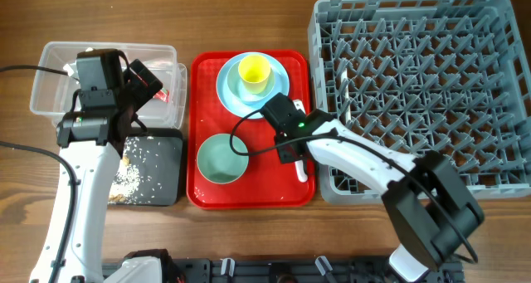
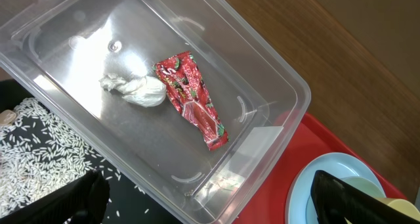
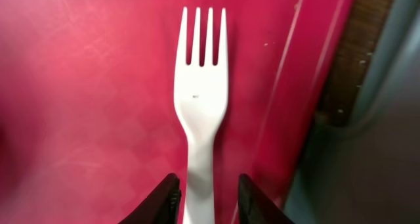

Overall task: Sort waste into correct bins and load items into the dishwasher rack
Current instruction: 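Lift the fork and carry it right into the grey rack, then open the right gripper to release the fork and raise it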

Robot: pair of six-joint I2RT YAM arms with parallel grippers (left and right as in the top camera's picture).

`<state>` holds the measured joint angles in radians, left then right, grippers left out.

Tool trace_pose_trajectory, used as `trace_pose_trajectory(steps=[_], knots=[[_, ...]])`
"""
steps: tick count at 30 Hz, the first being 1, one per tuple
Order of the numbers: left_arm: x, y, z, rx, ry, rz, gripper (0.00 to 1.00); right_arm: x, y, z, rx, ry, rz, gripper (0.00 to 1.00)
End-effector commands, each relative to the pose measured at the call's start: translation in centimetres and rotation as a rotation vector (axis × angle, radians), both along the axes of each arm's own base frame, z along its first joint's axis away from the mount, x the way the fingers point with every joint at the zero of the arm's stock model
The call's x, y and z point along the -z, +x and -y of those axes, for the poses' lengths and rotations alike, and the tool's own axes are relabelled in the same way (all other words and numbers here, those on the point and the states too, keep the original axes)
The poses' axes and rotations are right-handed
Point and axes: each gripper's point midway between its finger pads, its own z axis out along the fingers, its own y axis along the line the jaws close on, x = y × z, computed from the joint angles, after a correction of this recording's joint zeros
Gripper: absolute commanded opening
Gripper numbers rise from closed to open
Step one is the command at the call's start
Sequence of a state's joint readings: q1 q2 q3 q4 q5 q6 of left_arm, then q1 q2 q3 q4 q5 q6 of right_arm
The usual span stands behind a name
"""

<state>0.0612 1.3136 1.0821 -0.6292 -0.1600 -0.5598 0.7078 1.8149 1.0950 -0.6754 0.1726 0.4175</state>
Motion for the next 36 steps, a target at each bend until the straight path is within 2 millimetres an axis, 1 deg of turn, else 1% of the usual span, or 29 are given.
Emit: trace_pose_trajectory(steps=[1,3,6,8,10,11,14,17,19,20,22,24,26,27,28,29,31,32,36], knots=[[-0.7,0.1,-0.3,-0.008,0.009,0.017,1.00,2.2,-0.5,0.4,0.002,-0.036,-0.043,0.29],[-0.7,0.1,-0.3,-0.008,0.009,0.017,1.00,3.3,-0.6,0.1,-0.010,-0.032,-0.065,0.28],[-0.7,0.1,-0.3,-0.008,0.009,0.017,1.00,4.0,-0.8,0.3,-0.030,-0.051,-0.079,0.17],[-0.7,0.1,-0.3,-0.008,0.009,0.017,1.00,3.8,-0.7,0.2,-0.031,-0.048,-0.076,0.13],[-0.7,0.1,-0.3,-0.008,0.009,0.017,1.00,3.0,-0.2,-0.4,-0.034,-0.030,-0.066,0.08],[-0.7,0.1,-0.3,-0.008,0.009,0.017,1.00,2.3,0.3,-0.9,-0.037,-0.018,-0.057,0.04],[-0.7,0.1,-0.3,-0.008,0.009,0.017,1.00,-1.0,2.3,-2.6,-0.038,0.039,0.013,0.04],[-0.7,0.1,-0.3,-0.008,0.009,0.017,1.00,-5.5,4.5,-4.0,-0.052,0.093,0.097,0.04],[-0.7,0.1,-0.3,-0.008,0.009,0.017,1.00,-8.4,5.7,-4.0,-0.039,0.107,0.147,0.04],[-0.7,0.1,-0.3,-0.008,0.009,0.017,1.00,-10.4,6.4,-3.4,-0.021,0.103,0.182,0.04],[-0.7,0.1,-0.3,-0.008,0.009,0.017,1.00,-13.0,7.4,-1.9,0.019,0.085,0.225,0.04],[-0.7,0.1,-0.3,-0.008,0.009,0.017,1.00,-15.9,8.4,1.0,0.083,0.061,0.264,0.04],[-0.7,0.1,-0.3,-0.008,0.009,0.017,1.00,-17.0,8.8,3.2,0.115,0.053,0.277,0.04],[-0.7,0.1,-0.3,-0.008,0.009,0.017,1.00,-17.3,8.9,4.3,0.137,0.048,0.277,0.04],[-0.7,0.1,-0.3,-0.008,0.009,0.017,1.00,-17.5,9.1,6.1,0.175,0.037,0.269,0.04],[-0.7,0.1,-0.3,-0.008,0.009,0.017,1.00,-17.5,9.2,7.8,0.215,0.022,0.255,0.04],[-0.7,0.1,-0.3,-0.008,0.009,0.017,1.00,-17.0,9.3,10.3,0.258,0.000,0.224,0.04],[-0.7,0.1,-0.3,-0.008,0.009,0.017,1.00,-16.8,9.4,11.2,0.263,-0.002,0.209,0.04],[-0.7,0.1,-0.3,-0.008,0.009,0.017,1.00,-15.4,9.6,13.4,0.264,0.016,0.144,0.04]])
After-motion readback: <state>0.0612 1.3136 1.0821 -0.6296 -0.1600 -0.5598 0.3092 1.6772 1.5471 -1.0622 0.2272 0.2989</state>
